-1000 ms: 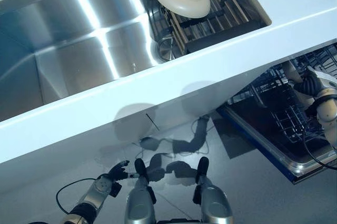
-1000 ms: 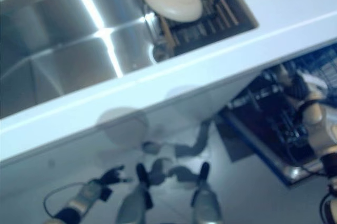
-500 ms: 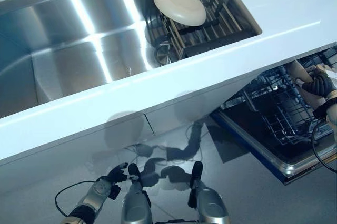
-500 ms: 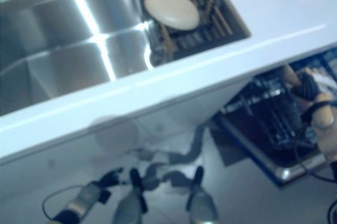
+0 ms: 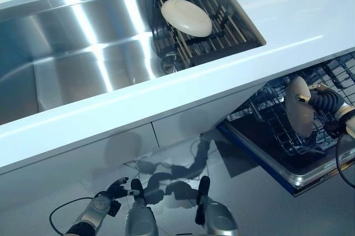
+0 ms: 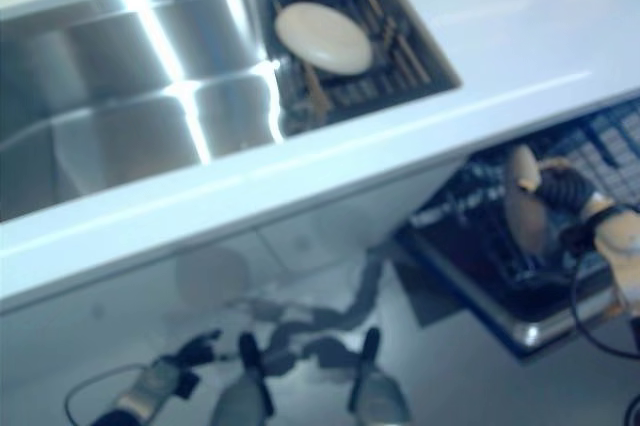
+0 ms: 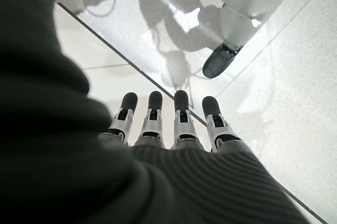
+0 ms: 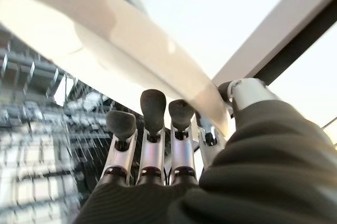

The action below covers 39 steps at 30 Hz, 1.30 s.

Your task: Take plates into dishwasher

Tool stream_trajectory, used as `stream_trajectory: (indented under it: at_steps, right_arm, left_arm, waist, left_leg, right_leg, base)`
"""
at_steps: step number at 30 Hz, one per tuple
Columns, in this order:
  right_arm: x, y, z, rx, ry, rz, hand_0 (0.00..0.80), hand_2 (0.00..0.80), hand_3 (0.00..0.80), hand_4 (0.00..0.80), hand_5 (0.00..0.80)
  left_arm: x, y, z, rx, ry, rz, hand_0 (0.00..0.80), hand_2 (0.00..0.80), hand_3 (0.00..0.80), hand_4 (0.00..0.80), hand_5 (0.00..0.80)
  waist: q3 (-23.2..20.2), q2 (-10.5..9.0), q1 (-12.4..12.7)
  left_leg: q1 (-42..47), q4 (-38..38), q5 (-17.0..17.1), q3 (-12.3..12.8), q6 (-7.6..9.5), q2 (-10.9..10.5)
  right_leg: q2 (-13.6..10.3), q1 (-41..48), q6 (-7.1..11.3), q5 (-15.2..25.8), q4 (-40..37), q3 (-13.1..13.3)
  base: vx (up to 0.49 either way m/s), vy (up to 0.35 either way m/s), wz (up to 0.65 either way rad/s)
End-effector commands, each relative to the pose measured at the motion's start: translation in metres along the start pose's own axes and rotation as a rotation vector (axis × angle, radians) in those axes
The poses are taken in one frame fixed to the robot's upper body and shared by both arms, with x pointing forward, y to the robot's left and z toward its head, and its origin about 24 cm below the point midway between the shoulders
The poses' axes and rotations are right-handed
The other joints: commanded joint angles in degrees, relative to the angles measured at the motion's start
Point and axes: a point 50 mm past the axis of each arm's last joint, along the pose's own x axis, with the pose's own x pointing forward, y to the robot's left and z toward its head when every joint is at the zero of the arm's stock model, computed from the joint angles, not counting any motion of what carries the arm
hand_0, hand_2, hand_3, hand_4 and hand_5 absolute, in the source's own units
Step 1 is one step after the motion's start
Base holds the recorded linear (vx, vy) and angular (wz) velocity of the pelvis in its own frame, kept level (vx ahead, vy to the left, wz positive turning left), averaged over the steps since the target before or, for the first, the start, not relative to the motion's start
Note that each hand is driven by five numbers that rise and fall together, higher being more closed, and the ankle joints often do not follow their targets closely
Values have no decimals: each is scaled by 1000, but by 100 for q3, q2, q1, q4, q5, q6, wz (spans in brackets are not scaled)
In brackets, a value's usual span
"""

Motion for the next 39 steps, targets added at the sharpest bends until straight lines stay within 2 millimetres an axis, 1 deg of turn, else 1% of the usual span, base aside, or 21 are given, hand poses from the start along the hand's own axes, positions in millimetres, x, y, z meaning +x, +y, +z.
stream_trajectory:
  at_steps: [1, 3, 7, 11, 20, 26, 35, 39]
  right_arm:
    - [0, -18, 16, 98, -95, -28, 800, 800, 800, 800, 800]
    - [1, -17, 11, 107, -83, -28, 800, 800, 800, 800, 800]
    - [5, -20, 14, 87, -78, -39, 800, 800, 800, 800, 800]
    - [9, -18, 18, 99, -70, -26, 800, 800, 800, 800, 800]
    - [10, -25, 22, 76, -55, -42, 800, 800, 800, 800, 800]
    - [8, -28, 19, 75, -37, -48, 800, 800, 800, 800, 800]
    - [10, -20, 15, 76, -19, -23, 800, 800, 800, 800, 800]
    - [10, -21, 13, 55, 2, -22, 800, 800, 800, 800, 800]
  left_arm:
    - [1, 12, 7, 50, -26, 27, 0, 0, 0, 0, 0]
    - [1, 12, 7, 53, -30, 27, 0, 0, 0, 0, 0]
    - [2, 12, 11, 58, -41, 23, 0, 0, 0, 0, 0]
    - [3, 9, 11, 56, -47, 13, 0, 0, 0, 0, 0]
    - [4, 8, 19, 45, -71, 14, 0, 0, 0, 0, 0]
    - [3, 8, 16, 40, -65, 17, 0, 0, 0, 0, 0]
    - [3, 7, 14, 39, -59, 18, 0, 0, 0, 0, 0]
    - [3, 9, 14, 39, -60, 18, 0, 0, 0, 0, 0]
  waist:
    - [29, -72, 58]
    - [51, -34, 59]
    - [125, 45, 42]
    - [147, 106, 4]
    - [164, 121, -26]
    - [163, 124, 1]
    - [122, 89, 18]
    - [138, 89, 36]
  left_leg:
    - [-147, -17, -295, 262, -104, -2]
    - [-164, -17, -290, 243, -104, -12]
    - [-220, -17, -277, 194, -106, -30]
    - [-231, -17, -280, 131, -104, -64]
    - [-248, -17, -273, 98, -95, -80]
    - [-245, -17, -261, 83, -89, -93]
    - [-223, -17, -266, 87, -75, -95]
    - [-226, -17, -259, 76, -73, -91]
  right_leg:
    - [257, -65, 32, -510, 119, -284]
    - [256, -87, 20, -512, 128, -287]
    - [251, -168, 3, -528, 178, -252]
    - [253, -202, -23, -556, 211, -166]
    - [240, -261, -35, -556, 254, -86]
    - [228, -234, -33, -546, 248, -108]
    - [231, -189, -30, -551, 236, -133]
    - [232, -184, -32, -552, 247, -143]
  base:
    - [-1, -35, 0]
    - [4, -18, 0]
    - [0, 0, 0]
    - [0, 0, 0]
    - [3, 2, 0]
    - [0, 0, 0]
    - [0, 0, 0]
    - [0, 0, 0]
